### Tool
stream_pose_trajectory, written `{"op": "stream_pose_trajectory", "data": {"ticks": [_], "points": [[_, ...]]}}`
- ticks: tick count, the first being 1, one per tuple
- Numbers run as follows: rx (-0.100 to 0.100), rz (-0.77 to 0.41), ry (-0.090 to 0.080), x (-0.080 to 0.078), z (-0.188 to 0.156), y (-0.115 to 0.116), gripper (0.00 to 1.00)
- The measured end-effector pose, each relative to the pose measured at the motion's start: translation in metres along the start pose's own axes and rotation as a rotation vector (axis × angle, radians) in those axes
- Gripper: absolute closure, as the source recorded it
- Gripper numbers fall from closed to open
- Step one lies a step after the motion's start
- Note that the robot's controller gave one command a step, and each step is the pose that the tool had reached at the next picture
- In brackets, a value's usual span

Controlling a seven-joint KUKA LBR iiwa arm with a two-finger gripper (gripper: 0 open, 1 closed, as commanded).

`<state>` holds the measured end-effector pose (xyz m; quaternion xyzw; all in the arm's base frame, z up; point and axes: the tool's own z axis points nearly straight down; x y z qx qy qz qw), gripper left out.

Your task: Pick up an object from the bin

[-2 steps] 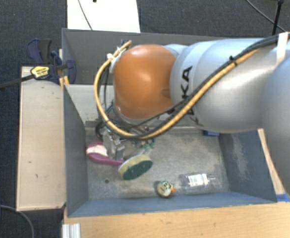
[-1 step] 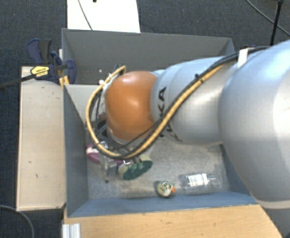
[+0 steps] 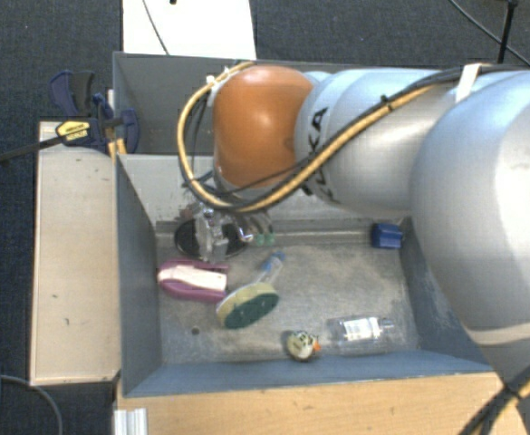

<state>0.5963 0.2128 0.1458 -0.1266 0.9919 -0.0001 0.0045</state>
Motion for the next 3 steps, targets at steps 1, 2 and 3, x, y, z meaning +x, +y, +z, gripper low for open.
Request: {"op": "stream_pose_trajectory", "data": {"ticks": [1,2,3], "points": [[0.0,0.182,0.01,0.048,0.027,-0.01,1.0],[-0.001,0.183,0.007,0.047,0.025,-0.01,0.0],[-0.001,0.104,0.009,0.081,0.01,-0.014,0.0]]}}
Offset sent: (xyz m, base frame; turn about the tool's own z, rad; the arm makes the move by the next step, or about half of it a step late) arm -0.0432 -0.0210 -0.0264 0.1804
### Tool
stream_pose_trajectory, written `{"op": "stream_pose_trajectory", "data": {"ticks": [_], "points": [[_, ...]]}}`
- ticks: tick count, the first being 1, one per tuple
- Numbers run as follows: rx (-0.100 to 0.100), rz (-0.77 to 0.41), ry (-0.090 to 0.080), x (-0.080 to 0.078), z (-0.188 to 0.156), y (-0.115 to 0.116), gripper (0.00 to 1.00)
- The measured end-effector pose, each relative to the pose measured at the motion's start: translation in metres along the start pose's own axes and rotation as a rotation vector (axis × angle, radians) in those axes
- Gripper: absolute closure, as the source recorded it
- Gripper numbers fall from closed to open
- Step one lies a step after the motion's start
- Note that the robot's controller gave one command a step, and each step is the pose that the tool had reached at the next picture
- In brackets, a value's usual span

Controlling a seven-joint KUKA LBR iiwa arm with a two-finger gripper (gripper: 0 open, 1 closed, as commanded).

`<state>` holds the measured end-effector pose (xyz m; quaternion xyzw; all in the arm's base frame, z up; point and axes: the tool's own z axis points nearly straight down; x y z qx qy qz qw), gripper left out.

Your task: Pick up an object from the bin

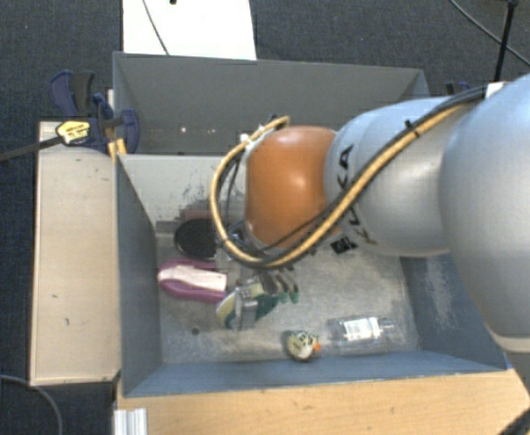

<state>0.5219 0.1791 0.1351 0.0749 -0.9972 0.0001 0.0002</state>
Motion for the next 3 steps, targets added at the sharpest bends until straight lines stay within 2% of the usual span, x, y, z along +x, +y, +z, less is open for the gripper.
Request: {"op": "stream_pose_trajectory", "data": {"ticks": [1,2,3], "points": [[-0.005,-0.002,-0.014,-0.009,0.064,-0.027,0.0],[-0.002,0.001,-0.014,-0.009,0.062,-0.028,1.0],[0.0,0.002,-0.01,-0.011,-0.044,-0.049,1.0]]}}
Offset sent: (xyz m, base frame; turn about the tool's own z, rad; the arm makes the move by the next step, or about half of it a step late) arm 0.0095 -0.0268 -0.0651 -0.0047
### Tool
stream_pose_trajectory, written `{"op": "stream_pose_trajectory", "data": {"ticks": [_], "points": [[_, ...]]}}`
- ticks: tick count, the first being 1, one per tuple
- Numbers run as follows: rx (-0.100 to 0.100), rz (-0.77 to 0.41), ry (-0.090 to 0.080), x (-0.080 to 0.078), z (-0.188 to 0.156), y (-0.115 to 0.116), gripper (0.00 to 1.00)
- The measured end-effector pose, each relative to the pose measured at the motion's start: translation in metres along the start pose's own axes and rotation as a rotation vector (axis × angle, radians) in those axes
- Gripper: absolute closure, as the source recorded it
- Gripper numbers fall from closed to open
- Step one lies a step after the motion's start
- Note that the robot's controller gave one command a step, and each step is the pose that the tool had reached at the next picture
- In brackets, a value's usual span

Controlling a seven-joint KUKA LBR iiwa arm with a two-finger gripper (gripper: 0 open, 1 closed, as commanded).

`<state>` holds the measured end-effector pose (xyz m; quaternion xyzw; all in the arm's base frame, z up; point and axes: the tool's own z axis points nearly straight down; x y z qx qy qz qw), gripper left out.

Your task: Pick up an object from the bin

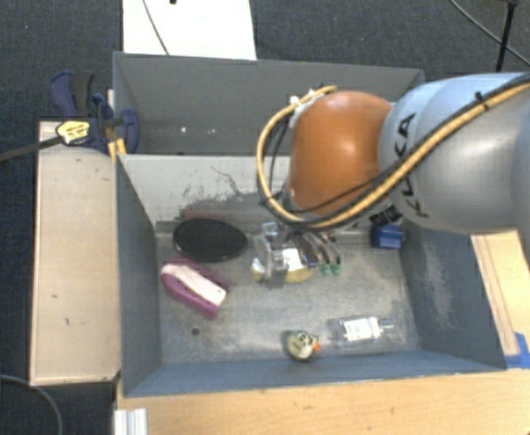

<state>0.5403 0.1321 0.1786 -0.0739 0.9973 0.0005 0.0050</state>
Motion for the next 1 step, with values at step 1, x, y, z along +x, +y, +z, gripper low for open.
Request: {"op": "stream_pose_trajectory", "data": {"ticks": [1], "points": [[0.0,-0.032,-0.002,-0.005,-0.0955,-0.0322,1.0]]}}
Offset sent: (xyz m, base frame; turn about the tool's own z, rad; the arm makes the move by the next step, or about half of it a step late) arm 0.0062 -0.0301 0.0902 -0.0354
